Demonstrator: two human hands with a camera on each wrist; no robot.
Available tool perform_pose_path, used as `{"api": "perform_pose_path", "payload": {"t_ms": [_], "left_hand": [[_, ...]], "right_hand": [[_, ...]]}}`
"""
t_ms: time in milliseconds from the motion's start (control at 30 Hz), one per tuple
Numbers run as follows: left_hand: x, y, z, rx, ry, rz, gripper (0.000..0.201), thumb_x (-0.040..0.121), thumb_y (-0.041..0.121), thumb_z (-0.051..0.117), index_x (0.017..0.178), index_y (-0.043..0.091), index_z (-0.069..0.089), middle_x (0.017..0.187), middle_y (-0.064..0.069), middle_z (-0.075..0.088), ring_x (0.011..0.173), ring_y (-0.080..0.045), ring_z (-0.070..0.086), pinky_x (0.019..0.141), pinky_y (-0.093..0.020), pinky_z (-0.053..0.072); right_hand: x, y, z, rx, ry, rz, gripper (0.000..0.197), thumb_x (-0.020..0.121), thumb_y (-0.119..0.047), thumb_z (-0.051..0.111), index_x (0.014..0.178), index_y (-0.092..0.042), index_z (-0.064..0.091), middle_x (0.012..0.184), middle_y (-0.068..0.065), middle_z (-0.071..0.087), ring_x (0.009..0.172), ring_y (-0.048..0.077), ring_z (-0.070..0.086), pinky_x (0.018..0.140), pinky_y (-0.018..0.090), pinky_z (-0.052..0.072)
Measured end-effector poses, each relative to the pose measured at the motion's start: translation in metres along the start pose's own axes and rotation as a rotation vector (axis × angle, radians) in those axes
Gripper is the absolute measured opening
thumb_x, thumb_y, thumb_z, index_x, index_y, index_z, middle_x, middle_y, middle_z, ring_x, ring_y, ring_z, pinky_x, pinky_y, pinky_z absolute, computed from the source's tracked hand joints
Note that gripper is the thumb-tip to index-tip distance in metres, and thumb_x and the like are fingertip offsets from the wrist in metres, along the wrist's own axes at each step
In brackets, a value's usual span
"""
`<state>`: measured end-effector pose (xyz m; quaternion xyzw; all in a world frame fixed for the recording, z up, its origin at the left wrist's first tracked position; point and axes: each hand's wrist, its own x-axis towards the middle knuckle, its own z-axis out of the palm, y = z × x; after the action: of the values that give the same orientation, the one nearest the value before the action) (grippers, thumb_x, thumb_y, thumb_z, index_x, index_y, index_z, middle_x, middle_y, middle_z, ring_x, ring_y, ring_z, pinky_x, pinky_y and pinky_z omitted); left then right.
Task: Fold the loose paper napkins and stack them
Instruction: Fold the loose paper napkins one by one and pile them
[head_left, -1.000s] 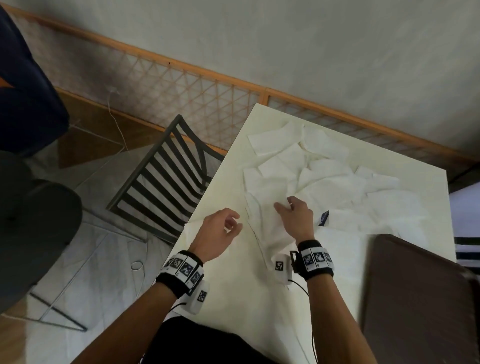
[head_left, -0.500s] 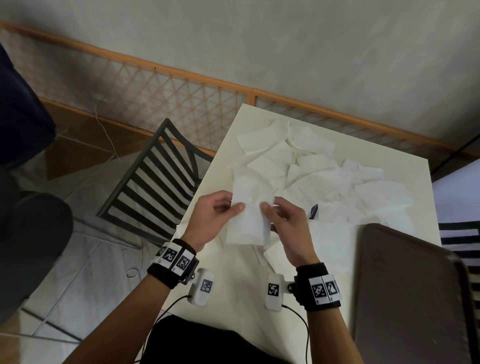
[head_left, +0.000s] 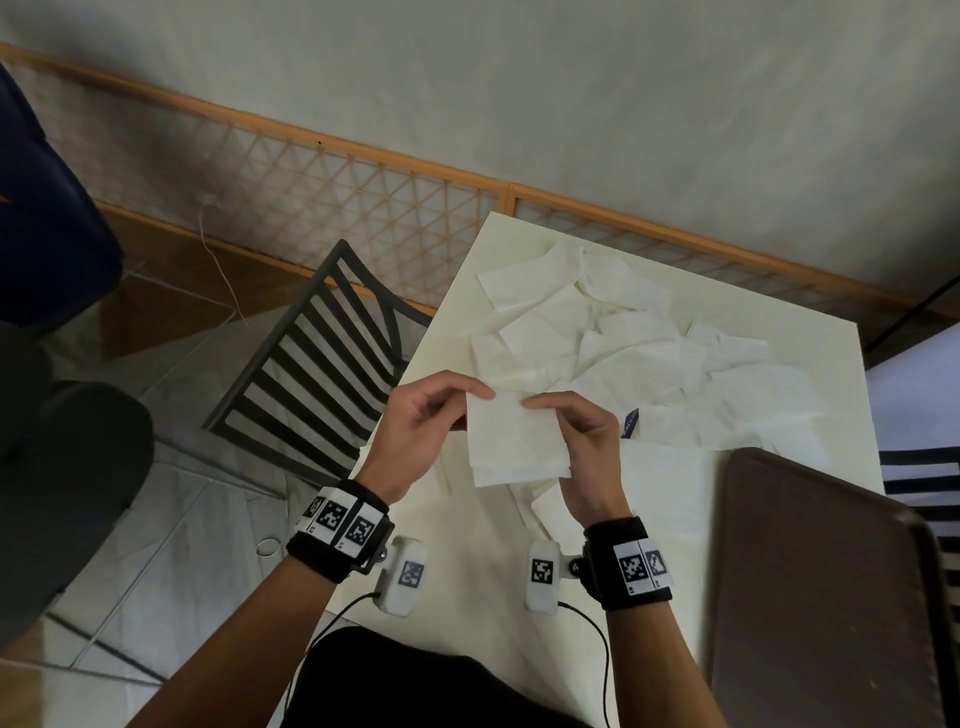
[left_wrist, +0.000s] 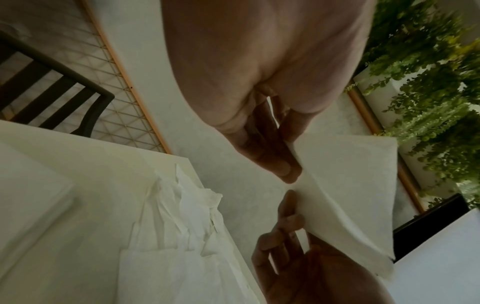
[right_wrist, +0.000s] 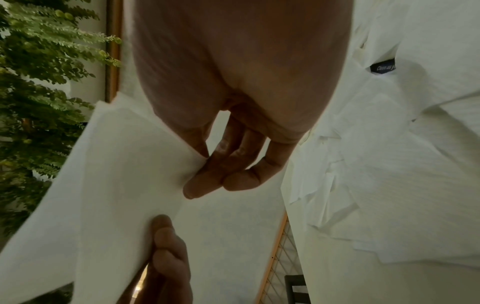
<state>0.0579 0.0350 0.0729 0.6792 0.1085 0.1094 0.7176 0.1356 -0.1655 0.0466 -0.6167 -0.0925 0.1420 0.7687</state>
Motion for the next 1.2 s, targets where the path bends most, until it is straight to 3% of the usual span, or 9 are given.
{"api": "perform_pose_path", "payload": {"t_ms": [200, 300, 367, 433, 533, 733, 867, 1000, 1200], "left_hand": [[-0.005, 0.004, -0.002, 0.099, 0.005, 0.035, 0.030, 0.105, -0.011, 0.052, 0.100, 0.001, 0.079, 0.102, -0.008, 0.079, 0.101, -0.037, 0.072, 0.092, -0.047, 0.062], [-0.007, 0.000, -0.009, 0.233, -0.032, 0.079, 0.032, 0.103, -0.005, 0.057, 0.099, 0.015, 0.081, 0.095, -0.009, 0.078, 0.087, -0.050, 0.064, 0.078, -0.060, 0.054], [-0.011, 0.001, -0.012, 0.300, -0.057, 0.120, 0.029, 0.103, -0.002, 0.059, 0.099, 0.016, 0.081, 0.093, -0.005, 0.078, 0.082, -0.038, 0.067, 0.073, -0.051, 0.054], [-0.015, 0.005, -0.014, 0.338, -0.076, 0.161, 0.022, 0.103, -0.001, 0.063, 0.097, 0.011, 0.080, 0.094, 0.003, 0.079, 0.090, -0.022, 0.074, 0.081, -0.032, 0.060], [-0.019, 0.008, -0.015, 0.398, -0.117, 0.191, 0.014, 0.102, 0.003, 0.070, 0.095, 0.008, 0.080, 0.090, 0.005, 0.080, 0.090, -0.020, 0.077, 0.086, -0.029, 0.063], [-0.027, 0.005, -0.027, 0.413, -0.018, 0.185, 0.022, 0.105, 0.014, 0.069, 0.088, 0.007, 0.080, 0.083, 0.004, 0.080, 0.083, -0.016, 0.078, 0.083, -0.023, 0.061], [-0.037, -0.004, -0.045, 0.389, 0.163, 0.102, 0.019, 0.101, 0.016, 0.075, 0.084, 0.010, 0.081, 0.078, 0.005, 0.078, 0.074, -0.009, 0.073, 0.074, -0.016, 0.054], [-0.044, -0.023, -0.062, 0.328, 0.296, -0.006, 0.011, 0.096, 0.018, 0.082, 0.086, 0.019, 0.077, 0.077, 0.002, 0.074, 0.069, -0.013, 0.069, 0.068, -0.025, 0.057], [-0.045, -0.070, -0.090, 0.587, 0.315, -0.278, 0.031, 0.086, 0.019, 0.090, 0.106, 0.028, 0.069, 0.095, 0.003, 0.074, 0.085, -0.014, 0.073, 0.076, -0.027, 0.061]], "right_hand": [[0.002, 0.002, 0.002, -0.006, -0.026, 0.076, 0.021, 0.098, 0.007, 0.058, 0.090, -0.005, 0.073, 0.092, 0.032, 0.065, 0.086, 0.030, 0.061, 0.070, 0.034, 0.044], [0.004, -0.004, 0.005, -0.030, -0.009, 0.147, 0.021, 0.103, 0.002, 0.048, 0.090, -0.005, 0.064, 0.088, 0.021, 0.055, 0.080, 0.027, 0.052, 0.066, 0.036, 0.037], [0.006, -0.013, 0.007, -0.046, -0.007, 0.204, 0.017, 0.104, -0.010, 0.047, 0.093, -0.008, 0.060, 0.087, 0.021, 0.050, 0.075, 0.026, 0.049, 0.065, 0.038, 0.035], [0.007, -0.019, 0.009, -0.179, -0.060, 0.172, 0.021, 0.111, -0.018, 0.046, 0.099, -0.005, 0.058, 0.096, 0.025, 0.066, 0.085, 0.026, 0.066, 0.075, 0.039, 0.048], [0.005, -0.021, 0.023, -0.589, -0.209, -0.005, 0.025, 0.115, -0.035, 0.049, 0.103, -0.019, 0.064, 0.106, -0.006, 0.076, 0.106, 0.016, 0.071, 0.092, 0.035, 0.054], [0.007, 0.001, 0.057, -0.829, -0.355, -0.223, 0.040, 0.111, -0.049, 0.046, 0.081, -0.022, 0.052, 0.070, -0.009, 0.055, 0.073, 0.014, 0.051, 0.067, 0.034, 0.044], [0.012, 0.012, 0.058, -0.703, -0.244, -0.136, 0.044, 0.114, -0.039, 0.057, 0.075, -0.025, 0.042, 0.063, -0.011, 0.041, 0.061, 0.009, 0.039, 0.060, 0.022, 0.034], [0.012, 0.040, 0.069, -0.512, -0.181, 0.083, 0.030, 0.110, -0.048, 0.062, 0.095, -0.023, 0.053, 0.072, -0.001, 0.063, 0.067, 0.018, 0.062, 0.068, 0.045, 0.060], [0.005, 0.095, 0.086, -0.709, -0.293, 0.163, 0.019, 0.104, -0.019, 0.070, 0.109, -0.022, 0.051, 0.064, -0.003, 0.066, 0.052, 0.004, 0.058, 0.055, 0.015, 0.045]]}}
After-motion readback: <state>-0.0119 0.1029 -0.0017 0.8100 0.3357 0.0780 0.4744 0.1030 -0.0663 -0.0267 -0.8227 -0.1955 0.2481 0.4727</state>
